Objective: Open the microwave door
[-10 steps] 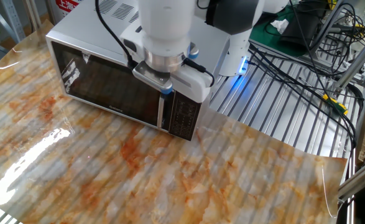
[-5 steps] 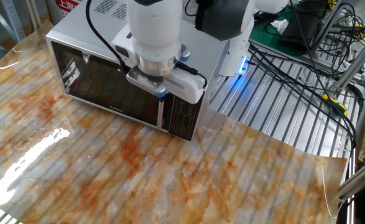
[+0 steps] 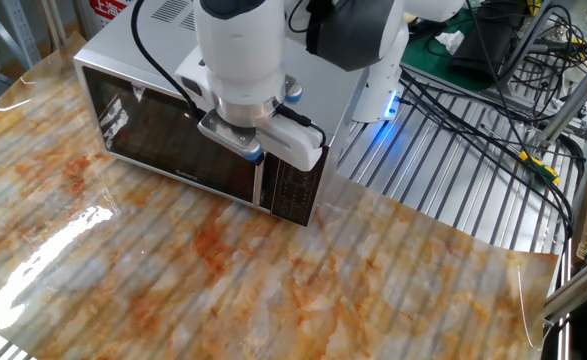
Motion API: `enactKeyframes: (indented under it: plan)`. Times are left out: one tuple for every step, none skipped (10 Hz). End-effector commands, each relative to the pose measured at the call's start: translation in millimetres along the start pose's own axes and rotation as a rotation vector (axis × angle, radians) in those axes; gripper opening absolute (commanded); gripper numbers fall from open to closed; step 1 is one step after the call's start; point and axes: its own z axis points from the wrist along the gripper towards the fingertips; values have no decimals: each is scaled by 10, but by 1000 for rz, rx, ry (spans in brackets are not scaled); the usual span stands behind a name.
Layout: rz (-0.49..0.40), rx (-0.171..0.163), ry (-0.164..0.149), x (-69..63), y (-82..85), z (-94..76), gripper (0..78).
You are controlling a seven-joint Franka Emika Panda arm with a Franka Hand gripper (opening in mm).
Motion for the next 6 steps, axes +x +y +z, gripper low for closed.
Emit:
enactKeyframes:
  plan:
    - [-10,6,-30,-3,-1,-14,0]
    - [12,17,-35,-3,-1,-14,0]
    - [23,15,-26,-3,-1,-14,0]
    - [36,17,-23,-3,-1,-14,0]
    - [72,28,-13,-3,-1,-14,0]
    - [78,34,1,-3,-1,-14,0]
